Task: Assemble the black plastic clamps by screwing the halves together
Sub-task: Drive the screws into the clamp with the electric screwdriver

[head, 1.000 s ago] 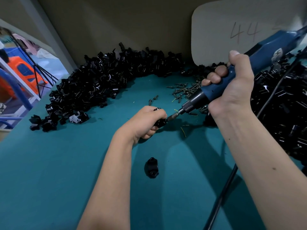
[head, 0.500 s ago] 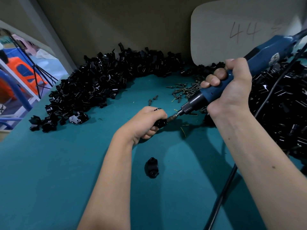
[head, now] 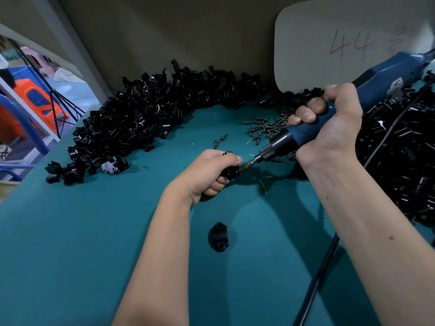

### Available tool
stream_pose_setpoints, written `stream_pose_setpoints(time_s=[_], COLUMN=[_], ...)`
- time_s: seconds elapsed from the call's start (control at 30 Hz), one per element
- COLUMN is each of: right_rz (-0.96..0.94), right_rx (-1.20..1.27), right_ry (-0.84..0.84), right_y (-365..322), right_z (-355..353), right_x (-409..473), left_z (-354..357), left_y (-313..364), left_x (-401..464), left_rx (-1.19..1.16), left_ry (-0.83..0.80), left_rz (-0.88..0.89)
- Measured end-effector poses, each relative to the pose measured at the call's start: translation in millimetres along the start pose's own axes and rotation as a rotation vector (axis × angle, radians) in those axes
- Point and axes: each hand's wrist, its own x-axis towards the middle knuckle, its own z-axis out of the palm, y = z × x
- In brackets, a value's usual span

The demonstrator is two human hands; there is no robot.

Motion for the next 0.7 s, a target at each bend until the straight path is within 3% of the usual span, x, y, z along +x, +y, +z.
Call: stream_pose_setpoints(time_s=[0.37, 0.53, 0.7], right_rz=[0.015, 0.013, -0.031], right_rx=[0.018, 0.010, -0.036], right_ry=[0.048, -0.019, -0.019], right_y=[4.1, 1.0, 2.4], right_z=[-2.8, -0.1, 5.3], right_x=[-0.5, -1.6, -3.1], left_z=[-1.5, -3.5, 1.0], left_y=[-0.8, 1.1, -3.7], left_x=[0.9, 0.1, 1.0], left_rx=[0.009, 0.015, 0.012], left_ry=[0.010, -0.060, 0.012], left_rz=[0.000, -0.035, 0.022])
